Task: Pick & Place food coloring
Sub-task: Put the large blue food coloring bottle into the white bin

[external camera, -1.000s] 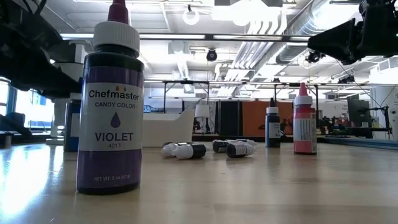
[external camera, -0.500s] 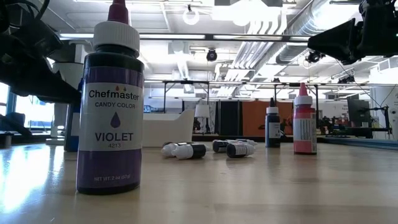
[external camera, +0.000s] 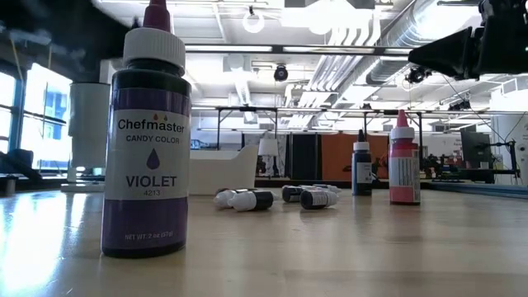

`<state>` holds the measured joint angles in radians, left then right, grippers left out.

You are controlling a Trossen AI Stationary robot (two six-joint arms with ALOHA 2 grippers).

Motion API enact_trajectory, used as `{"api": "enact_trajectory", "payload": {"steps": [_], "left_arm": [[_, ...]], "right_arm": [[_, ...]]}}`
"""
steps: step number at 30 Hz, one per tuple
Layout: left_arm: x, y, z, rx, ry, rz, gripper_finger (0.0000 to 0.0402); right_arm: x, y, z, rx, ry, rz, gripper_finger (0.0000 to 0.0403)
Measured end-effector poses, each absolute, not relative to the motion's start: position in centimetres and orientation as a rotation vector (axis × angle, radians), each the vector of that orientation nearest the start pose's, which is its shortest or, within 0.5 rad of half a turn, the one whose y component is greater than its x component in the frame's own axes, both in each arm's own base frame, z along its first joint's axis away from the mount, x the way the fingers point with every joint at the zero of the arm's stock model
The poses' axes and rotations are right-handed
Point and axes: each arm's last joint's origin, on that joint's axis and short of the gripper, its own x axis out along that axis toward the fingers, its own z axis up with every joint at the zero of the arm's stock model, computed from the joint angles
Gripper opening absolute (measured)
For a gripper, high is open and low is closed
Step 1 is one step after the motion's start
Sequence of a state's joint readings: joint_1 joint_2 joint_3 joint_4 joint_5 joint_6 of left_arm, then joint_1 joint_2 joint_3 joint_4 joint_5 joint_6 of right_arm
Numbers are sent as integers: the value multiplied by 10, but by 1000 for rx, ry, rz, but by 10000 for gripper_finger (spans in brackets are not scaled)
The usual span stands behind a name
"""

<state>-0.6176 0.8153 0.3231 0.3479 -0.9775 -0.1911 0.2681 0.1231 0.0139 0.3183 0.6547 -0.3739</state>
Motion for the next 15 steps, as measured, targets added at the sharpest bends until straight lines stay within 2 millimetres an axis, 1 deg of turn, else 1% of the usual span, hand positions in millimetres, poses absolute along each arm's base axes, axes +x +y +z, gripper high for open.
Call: {"api": "enact_trajectory", "payload": {"steps": [1,3,6,9,12,15], "left_arm": [[154,-73,229,-84,67,401,104],[164,-64,238,-118,77,483,104],[174,-46,244,-145,108,603,104],[182,-26,238,-156,133,720,104],[194,-7,226,-223,179,755,104],[202,7,214,-273,225,783,104]], "right_arm": [[98,9,188,-298,-109,-416,128],[98,9,188,-334,-102,-418,128],[98,9,188,-345,-100,-418,128],[98,9,188,-346,-103,-406,128],[98,9,188,-348,-104,-399,128],[98,9,188,-346,-105,-397,128]]}}
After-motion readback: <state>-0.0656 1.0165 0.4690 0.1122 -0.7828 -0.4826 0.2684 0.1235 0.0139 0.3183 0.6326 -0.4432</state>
